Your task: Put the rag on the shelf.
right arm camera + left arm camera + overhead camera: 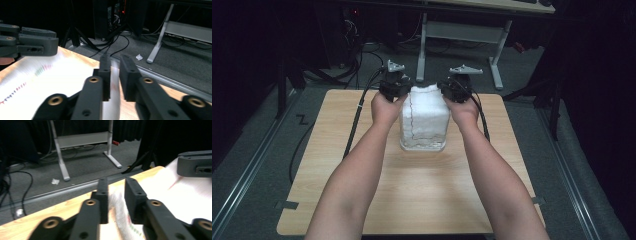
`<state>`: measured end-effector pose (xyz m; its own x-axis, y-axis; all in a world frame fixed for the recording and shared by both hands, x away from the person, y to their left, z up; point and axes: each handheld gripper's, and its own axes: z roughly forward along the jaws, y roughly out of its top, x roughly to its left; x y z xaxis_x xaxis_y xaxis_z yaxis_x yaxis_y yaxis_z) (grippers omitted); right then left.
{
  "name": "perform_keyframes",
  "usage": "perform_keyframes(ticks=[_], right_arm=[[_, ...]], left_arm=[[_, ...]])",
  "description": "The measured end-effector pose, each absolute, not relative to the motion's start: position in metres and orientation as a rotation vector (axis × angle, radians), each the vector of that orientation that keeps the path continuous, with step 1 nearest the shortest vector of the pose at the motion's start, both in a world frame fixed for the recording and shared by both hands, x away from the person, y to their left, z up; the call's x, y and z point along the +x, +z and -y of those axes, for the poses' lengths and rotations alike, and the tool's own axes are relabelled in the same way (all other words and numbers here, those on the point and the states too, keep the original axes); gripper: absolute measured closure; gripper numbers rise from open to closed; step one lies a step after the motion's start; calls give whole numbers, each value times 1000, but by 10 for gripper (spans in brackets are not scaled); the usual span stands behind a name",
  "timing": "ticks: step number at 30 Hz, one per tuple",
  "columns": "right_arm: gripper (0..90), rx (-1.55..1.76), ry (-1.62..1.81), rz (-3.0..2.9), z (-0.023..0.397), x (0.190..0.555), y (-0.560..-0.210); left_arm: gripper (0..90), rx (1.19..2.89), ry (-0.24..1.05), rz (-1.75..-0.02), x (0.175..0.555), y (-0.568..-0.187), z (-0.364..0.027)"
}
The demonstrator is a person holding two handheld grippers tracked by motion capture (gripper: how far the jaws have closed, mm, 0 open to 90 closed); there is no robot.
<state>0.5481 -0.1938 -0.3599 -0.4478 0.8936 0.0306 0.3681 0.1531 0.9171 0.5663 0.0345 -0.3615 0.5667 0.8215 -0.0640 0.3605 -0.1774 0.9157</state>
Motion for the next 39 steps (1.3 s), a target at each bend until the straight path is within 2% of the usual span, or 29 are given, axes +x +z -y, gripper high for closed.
perform_keyframes(ticks=[2,4,12,19,24,29,31,39], right_arm=[[762,1198,1273,-1901,194,548,-360],[749,1189,1279,-1896,194,547,-359],[652,1134,1258,-1921,189,542,-356],[627,1119,1255,-1939,185,536,-354],[518,1096,1251,-1936,181,527,-351],[490,1087,1241,-1924,184,514,-349],[472,1081,1261,-1918,187,504,-349],[436,1045,1268,-1906,193,478,-352]], left_arm=[[614,1765,529,-968,566,-362,-36],[591,1755,532,-953,563,-359,-36],[519,1738,574,-953,554,-351,-37],[484,1739,611,-949,545,-349,-41],[442,1753,596,-947,537,-347,-43],[393,1729,573,-922,524,-341,-47],[342,1740,583,-911,517,-341,-49],[315,1751,587,-882,489,-343,-62]])
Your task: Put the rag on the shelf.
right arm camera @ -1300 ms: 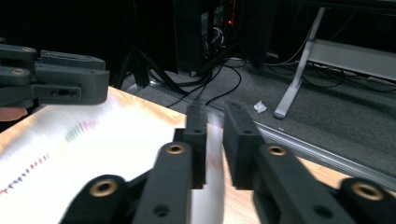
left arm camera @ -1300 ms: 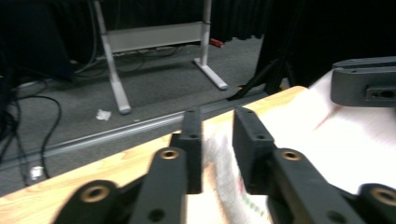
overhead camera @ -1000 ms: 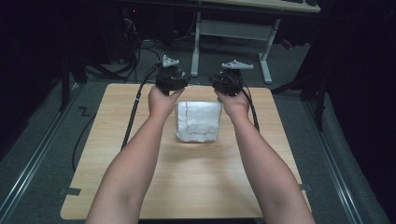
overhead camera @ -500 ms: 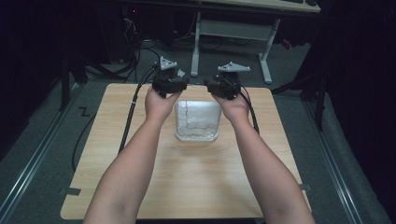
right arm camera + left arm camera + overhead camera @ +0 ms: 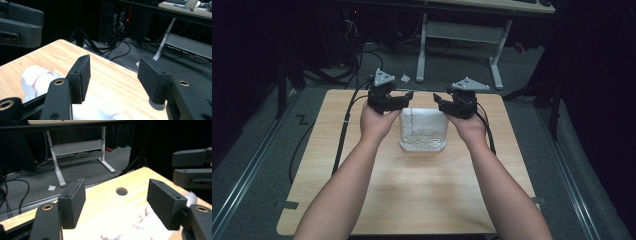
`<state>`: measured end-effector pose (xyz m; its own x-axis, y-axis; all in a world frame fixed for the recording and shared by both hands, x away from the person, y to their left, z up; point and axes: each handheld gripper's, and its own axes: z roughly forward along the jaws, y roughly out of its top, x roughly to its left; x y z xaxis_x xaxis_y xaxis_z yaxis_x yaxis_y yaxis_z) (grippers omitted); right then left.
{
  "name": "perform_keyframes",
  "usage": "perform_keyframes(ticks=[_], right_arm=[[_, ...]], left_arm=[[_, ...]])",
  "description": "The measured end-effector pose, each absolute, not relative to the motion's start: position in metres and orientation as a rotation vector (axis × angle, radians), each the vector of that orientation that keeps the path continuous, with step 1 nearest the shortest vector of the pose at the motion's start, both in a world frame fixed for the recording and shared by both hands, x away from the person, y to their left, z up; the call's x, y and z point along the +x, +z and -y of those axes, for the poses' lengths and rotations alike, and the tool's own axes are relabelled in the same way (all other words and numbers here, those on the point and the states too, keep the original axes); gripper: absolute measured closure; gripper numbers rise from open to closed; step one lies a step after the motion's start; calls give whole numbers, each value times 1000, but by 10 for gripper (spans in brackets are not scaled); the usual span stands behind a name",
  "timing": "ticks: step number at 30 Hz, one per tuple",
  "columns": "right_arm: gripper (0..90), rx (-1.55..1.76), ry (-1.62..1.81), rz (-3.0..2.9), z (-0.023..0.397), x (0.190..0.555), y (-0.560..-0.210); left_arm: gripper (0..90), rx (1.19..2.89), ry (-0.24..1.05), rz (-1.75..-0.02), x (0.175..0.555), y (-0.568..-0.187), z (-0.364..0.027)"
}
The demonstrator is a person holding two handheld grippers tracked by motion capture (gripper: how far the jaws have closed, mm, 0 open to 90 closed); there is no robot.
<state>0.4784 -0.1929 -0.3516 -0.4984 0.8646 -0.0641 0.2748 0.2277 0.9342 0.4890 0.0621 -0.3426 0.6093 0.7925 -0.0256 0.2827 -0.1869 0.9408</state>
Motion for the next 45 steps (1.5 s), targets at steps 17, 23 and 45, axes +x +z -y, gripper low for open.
perform_keyframes(ticks=[17,23,45], right_arm=[[321,1001,1245,-1878,207,437,-362],[278,997,1216,-1927,212,424,-378],[190,1133,1163,-2118,229,351,-502]], left_arm=[[306,1730,615,-910,456,-358,-99],[302,1741,564,-920,446,-378,-109],[297,2055,354,-936,361,-511,-141]])
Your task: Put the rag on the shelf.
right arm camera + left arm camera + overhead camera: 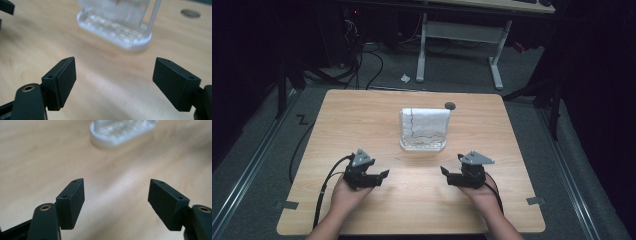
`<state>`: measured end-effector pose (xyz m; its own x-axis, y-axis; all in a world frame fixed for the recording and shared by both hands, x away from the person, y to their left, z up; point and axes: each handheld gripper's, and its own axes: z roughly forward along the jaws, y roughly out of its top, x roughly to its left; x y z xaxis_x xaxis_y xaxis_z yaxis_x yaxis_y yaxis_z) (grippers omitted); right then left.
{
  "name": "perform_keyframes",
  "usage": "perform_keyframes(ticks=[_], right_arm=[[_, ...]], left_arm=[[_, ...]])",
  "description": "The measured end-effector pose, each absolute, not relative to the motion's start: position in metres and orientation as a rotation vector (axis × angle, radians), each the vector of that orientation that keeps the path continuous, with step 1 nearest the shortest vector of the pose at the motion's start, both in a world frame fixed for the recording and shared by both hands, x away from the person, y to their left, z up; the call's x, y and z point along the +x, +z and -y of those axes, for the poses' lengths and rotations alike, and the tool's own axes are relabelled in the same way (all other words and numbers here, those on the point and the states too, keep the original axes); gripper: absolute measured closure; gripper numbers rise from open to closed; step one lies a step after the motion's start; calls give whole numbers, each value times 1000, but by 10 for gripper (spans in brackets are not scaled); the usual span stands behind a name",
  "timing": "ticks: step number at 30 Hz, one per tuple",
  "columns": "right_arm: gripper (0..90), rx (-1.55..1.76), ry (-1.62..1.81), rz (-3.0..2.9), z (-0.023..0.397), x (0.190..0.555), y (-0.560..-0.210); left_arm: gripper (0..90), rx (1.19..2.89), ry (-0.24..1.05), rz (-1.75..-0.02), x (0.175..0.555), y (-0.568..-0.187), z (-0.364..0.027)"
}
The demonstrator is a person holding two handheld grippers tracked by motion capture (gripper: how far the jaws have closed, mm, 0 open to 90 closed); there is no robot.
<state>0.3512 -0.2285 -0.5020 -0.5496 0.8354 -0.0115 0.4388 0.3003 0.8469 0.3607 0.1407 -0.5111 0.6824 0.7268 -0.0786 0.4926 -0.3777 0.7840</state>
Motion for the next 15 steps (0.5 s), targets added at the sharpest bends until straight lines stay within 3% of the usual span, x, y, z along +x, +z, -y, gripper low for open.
perform_keyframes(ticks=[4,5,10,15], right_arm=[[205,1159,1163,-2133,242,320,-525],[206,1151,1148,-2131,244,318,-524],[205,1188,1150,-2099,249,320,-525],[215,1210,1154,-2124,246,322,-528]], left_arm=[[316,2034,315,-976,325,-529,-167],[299,2012,269,-990,324,-528,-173],[296,1929,280,-1032,328,-525,-183],[293,1954,281,-1019,328,-528,-180]])
